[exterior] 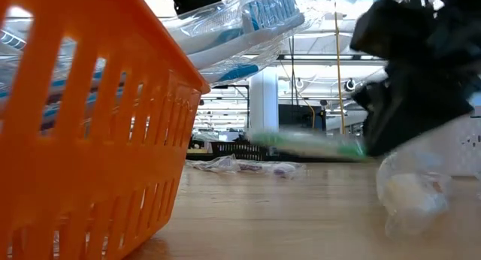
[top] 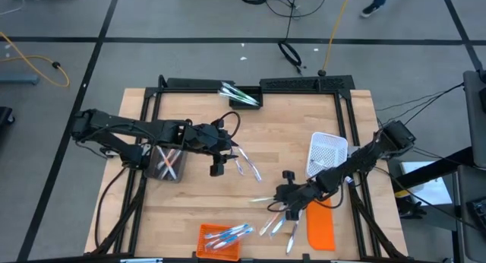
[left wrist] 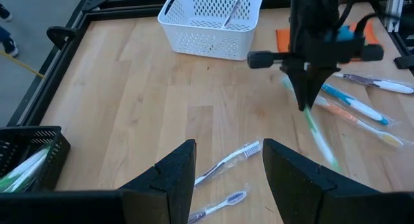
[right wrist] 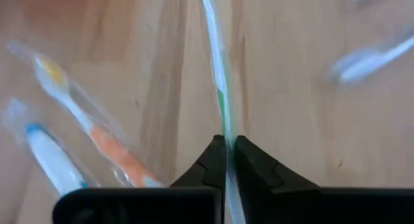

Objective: Pick & Place Toothbrushes
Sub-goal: Put the green toothbrush into the black bin

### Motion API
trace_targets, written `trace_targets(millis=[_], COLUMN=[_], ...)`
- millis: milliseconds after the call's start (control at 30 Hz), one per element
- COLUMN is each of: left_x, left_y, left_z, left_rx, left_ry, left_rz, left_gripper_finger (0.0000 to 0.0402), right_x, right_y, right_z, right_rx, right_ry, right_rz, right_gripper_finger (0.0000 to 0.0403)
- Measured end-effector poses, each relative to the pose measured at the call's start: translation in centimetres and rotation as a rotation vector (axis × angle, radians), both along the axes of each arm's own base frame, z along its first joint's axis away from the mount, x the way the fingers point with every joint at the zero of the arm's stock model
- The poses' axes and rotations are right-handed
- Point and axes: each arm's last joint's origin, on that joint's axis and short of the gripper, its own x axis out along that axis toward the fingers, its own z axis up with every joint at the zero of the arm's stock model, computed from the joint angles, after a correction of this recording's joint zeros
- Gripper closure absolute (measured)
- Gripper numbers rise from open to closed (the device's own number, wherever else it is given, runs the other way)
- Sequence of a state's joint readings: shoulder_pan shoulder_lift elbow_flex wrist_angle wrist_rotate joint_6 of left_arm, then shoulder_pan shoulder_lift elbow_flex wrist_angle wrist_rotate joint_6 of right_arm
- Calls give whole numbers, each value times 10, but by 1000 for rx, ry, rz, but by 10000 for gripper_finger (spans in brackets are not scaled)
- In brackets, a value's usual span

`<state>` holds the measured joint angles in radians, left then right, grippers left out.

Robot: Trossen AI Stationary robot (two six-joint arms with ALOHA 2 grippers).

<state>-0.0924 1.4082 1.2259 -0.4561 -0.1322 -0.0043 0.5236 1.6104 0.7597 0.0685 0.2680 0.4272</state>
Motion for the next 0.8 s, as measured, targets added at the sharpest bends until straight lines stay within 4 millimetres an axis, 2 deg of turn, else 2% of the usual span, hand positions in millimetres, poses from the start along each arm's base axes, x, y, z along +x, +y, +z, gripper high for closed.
trace_targets(millis=[267,533,800], left_x=[0,1,6], left_y=[0,0,-1], left_z=[0,1,9], left_rx=[-1,-2,-10], left_ry=[-4,-10,-111], left_rz=[1,1,-3], left_gripper_finger=[220,220,220], right_x=[-6,-22,-22], right_y=[-9,-23,-24], right_z=[48,99,133], right_rx=[-72,-154,-189], right_ry=[-224,-456,-708], right_rz=[-58,-158,-161], right_gripper_finger=[395,395,395])
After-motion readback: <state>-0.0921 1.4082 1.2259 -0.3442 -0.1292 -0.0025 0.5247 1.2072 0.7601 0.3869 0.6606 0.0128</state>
